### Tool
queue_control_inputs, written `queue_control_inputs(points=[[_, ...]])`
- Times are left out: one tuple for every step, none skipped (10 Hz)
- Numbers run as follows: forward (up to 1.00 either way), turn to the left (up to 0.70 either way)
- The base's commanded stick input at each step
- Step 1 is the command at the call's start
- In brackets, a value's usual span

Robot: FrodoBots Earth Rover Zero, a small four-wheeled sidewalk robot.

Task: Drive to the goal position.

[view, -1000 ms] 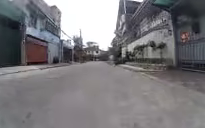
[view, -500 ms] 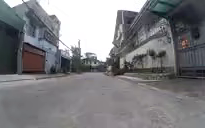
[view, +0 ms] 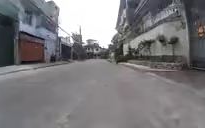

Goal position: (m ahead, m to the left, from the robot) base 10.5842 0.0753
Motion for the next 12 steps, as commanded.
queue_control_inputs(points=[[1.0, 0.03], [1.0, 0.03], [1.0, 0.03], [1.0, 0.03], [1.0, 0.03], [1.0, 0.03], [1.0, 0.03], [1.0, 0.03], [1.0, 0.03], [1.0, 0.03], [1.0, 0.03], [1.0, 0.03]])
